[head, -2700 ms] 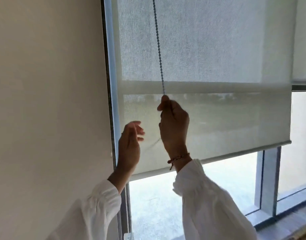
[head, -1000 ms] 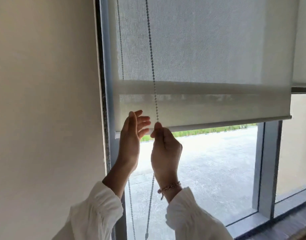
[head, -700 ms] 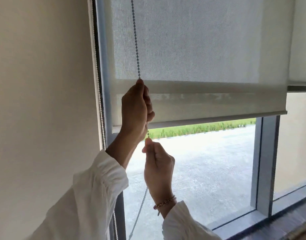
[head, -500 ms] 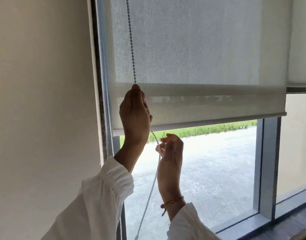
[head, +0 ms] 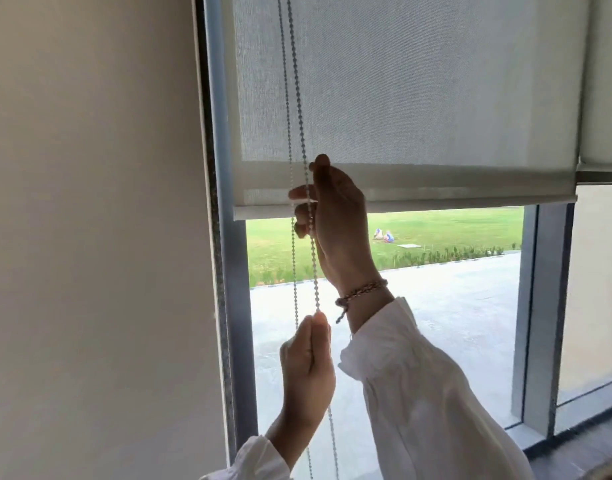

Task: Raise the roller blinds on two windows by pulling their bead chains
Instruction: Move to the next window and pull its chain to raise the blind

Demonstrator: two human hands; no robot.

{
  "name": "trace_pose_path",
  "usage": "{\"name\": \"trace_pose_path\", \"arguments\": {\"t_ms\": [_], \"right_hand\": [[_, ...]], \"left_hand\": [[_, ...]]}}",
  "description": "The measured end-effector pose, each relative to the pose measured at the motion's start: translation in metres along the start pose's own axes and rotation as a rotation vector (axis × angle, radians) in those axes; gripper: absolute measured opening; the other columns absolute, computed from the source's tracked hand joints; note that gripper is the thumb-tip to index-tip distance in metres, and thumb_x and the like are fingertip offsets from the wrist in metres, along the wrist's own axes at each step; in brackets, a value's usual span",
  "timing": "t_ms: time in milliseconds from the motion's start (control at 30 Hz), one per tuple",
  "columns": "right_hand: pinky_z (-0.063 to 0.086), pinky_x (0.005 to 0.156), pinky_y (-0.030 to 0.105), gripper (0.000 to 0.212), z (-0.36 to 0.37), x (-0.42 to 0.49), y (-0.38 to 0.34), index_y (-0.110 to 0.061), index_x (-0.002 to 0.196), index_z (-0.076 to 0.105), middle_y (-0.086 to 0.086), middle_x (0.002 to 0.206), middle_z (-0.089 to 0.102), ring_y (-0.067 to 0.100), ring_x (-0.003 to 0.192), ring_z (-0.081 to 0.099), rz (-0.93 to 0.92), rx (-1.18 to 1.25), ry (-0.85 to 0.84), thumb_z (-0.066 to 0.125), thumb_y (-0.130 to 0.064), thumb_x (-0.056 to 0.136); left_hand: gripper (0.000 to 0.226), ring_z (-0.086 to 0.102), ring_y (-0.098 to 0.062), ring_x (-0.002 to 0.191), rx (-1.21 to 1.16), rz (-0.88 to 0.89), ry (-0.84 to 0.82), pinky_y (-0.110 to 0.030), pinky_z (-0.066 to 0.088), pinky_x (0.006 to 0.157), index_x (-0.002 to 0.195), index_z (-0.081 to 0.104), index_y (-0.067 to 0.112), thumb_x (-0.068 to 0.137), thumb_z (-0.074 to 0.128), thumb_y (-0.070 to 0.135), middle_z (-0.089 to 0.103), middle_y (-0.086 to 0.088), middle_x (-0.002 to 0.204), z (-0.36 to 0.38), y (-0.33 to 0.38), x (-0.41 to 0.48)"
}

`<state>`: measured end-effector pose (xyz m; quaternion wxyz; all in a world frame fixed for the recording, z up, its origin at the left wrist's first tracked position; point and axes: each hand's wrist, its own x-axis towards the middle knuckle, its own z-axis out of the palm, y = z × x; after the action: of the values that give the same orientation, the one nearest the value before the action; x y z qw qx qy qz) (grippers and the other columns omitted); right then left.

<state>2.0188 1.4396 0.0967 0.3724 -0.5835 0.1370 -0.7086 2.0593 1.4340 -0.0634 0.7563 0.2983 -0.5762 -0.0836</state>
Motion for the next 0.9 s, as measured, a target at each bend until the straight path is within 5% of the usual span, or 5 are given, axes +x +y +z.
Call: {"name": "trace_pose_path", "arguments": {"t_ms": [167, 367, 500, 767, 900], "right_hand": [[0.028, 0.045, 0.032, 0.039, 0.01, -0.007, 0.01, -0.026, 0.058, 0.059, -0.012, 0.032, 0.038, 0.012, 0.036, 0.031, -0.204, -0.161, 0.204, 0.046, -0.033, 0.094], [0.028, 0.044, 0.024, 0.036, 0.004, -0.01, 0.009, -0.03, 0.057, 0.05, -0.014, 0.033, 0.043, 0.005, 0.034, 0.032, -0.369, -0.256, 0.251, 0.046, -0.025, 0.092], [0.029, 0.039, 0.022, 0.032, 0.001, -0.018, 0.007, -0.023, 0.058, 0.052, -0.013, 0.034, 0.041, 0.005, 0.034, 0.036, -0.436, -0.277, 0.282, 0.047, -0.025, 0.09], [0.02, 0.041, 0.011, 0.035, -0.012, -0.054, 0.039, -0.006, 0.065, 0.057, -0.02, 0.046, 0.038, 0.003, 0.037, 0.034, -0.518, -0.392, 0.293, 0.045, -0.026, 0.091], [0.02, 0.04, 0.014, 0.038, -0.02, -0.068, 0.05, -0.009, 0.063, 0.055, -0.015, 0.041, 0.029, 0.005, 0.037, 0.027, -0.522, -0.435, 0.292, 0.045, -0.032, 0.092]], "left_hand": [[0.023, 0.029, -0.009, 0.05, -0.17, -0.095, -0.084, -0.04, 0.023, 0.05, 0.058, 0.049, 0.032, 0.08, 0.048, 0.039, 0.04, 0.014, 0.049, -0.01, -0.01, -0.011], [0.038, 0.047, -0.003, 0.055, -0.25, -0.25, -0.16, -0.018, 0.038, 0.057, 0.062, 0.057, 0.032, 0.089, 0.035, 0.047, 0.053, 0.012, 0.06, -0.015, -0.003, 0.024], [0.045, 0.063, -0.002, 0.082, -0.346, -0.238, -0.147, -0.019, 0.048, 0.071, 0.095, 0.059, 0.022, 0.085, 0.025, 0.05, 0.067, 0.006, 0.084, -0.016, 0.028, 0.073], [0.035, 0.065, -0.014, 0.088, -0.506, -0.11, -0.266, -0.026, 0.052, 0.079, 0.103, 0.057, 0.013, 0.098, 0.029, 0.033, 0.066, -0.003, 0.094, -0.004, 0.12, 0.142], [0.03, 0.053, -0.006, 0.053, -0.528, -0.227, -0.3, -0.018, 0.044, 0.047, 0.1, 0.056, 0.009, 0.098, 0.036, 0.031, 0.057, 0.003, 0.069, 0.004, 0.135, 0.153]]}}
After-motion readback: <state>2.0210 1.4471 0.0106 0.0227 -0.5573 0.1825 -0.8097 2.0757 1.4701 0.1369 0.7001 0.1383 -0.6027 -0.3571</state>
